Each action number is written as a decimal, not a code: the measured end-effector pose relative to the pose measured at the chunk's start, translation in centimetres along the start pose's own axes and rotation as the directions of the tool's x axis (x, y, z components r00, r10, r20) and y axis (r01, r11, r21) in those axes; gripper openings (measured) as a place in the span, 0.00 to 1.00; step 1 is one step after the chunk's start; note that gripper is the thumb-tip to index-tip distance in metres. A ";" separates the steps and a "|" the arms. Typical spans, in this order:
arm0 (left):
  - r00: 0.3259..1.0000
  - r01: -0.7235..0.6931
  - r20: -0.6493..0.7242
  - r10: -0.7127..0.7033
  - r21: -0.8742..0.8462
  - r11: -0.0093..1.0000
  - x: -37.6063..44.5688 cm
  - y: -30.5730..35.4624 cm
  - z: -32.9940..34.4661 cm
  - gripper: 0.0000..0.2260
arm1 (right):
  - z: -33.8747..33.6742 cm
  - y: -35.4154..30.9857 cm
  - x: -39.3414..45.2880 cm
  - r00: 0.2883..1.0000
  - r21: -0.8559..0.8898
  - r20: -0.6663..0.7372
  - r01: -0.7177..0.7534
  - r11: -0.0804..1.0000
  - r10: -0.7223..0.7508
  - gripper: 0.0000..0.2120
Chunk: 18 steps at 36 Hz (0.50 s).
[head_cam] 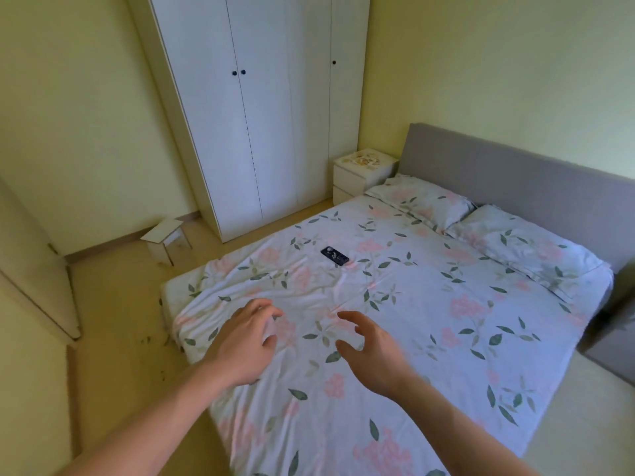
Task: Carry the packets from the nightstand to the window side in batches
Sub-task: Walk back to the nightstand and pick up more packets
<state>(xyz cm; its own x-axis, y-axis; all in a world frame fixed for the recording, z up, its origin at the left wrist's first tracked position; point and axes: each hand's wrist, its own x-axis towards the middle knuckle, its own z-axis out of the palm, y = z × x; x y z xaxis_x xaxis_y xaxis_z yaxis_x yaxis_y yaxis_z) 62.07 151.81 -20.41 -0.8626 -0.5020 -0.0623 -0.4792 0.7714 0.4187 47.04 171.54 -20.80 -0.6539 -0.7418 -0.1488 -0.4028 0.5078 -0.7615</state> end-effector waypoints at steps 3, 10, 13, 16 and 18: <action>1.000 -0.025 -0.010 0.025 -0.006 1.000 2.3 -4.0 -2.2 0.17 | 2.5 -2.9 3.0 1.000 0.014 -0.028 -0.009 1.000 0.009 0.22; 0.997 -0.065 0.032 0.066 -0.023 0.998 7.5 -16.0 -6.9 0.17 | 10.8 -10.4 10.7 0.993 0.043 -0.080 -0.078 0.996 0.081 0.22; 0.995 -0.093 0.040 0.093 -0.015 0.996 9.4 -20.9 -9.4 0.17 | 13.9 -14.2 14.1 0.992 0.041 -0.104 -0.066 0.997 0.070 0.22; 0.995 -0.096 0.027 0.097 -0.016 0.995 11.1 -25.0 -12.1 0.17 | 16.4 -17.8 16.7 0.993 0.037 -0.094 -0.063 0.997 0.066 0.23; 0.995 -0.102 0.015 0.102 -0.025 0.994 12.3 -27.2 -13.7 0.17 | 17.5 -19.6 18.1 0.993 0.060 -0.090 -0.067 0.996 0.072 0.23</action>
<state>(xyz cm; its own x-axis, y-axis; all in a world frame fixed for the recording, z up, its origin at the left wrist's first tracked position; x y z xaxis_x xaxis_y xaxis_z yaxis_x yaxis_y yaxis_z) 66.68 119.28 -20.14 -0.9094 -0.4146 -0.0326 -0.3845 0.8084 0.4456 54.29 140.46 -19.61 -0.7364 -0.6607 -0.1455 -0.3194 0.5292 -0.7861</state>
